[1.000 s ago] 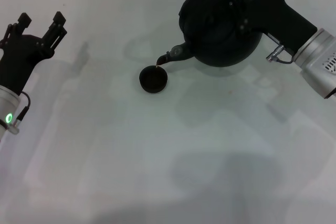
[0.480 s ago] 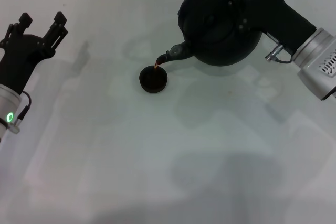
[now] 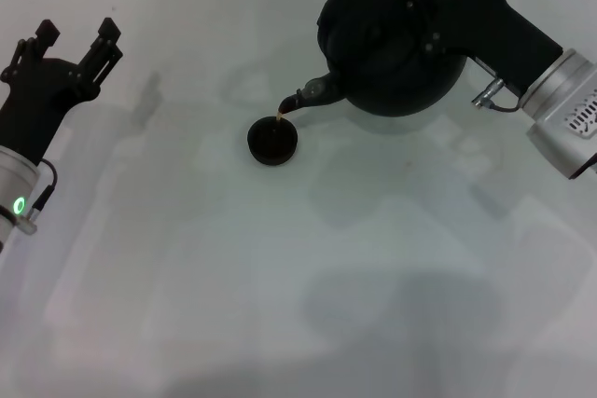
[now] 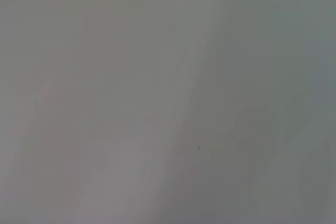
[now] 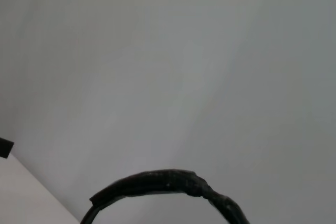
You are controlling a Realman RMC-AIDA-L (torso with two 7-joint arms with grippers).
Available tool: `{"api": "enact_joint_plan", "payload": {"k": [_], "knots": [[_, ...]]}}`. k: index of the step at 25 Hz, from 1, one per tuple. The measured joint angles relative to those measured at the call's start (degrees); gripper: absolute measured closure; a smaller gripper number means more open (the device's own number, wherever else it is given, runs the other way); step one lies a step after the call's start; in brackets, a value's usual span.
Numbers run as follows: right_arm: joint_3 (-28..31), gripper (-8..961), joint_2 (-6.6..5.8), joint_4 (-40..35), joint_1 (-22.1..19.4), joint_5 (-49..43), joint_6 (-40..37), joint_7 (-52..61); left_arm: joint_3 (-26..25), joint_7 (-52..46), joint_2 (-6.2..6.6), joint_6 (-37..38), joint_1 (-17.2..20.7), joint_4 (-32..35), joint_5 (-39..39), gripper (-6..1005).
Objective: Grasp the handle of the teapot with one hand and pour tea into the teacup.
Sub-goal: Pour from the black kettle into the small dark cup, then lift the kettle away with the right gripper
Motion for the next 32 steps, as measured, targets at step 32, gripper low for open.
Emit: {"api": "enact_joint_plan", "payload": {"k": [32], "knots": [[0.8, 799, 0.00, 0.0, -0.1, -0.3, 0.0, -2.3, 0.0, 0.0, 0.00, 0.0, 0.0, 0.0, 0.0, 107]]}}
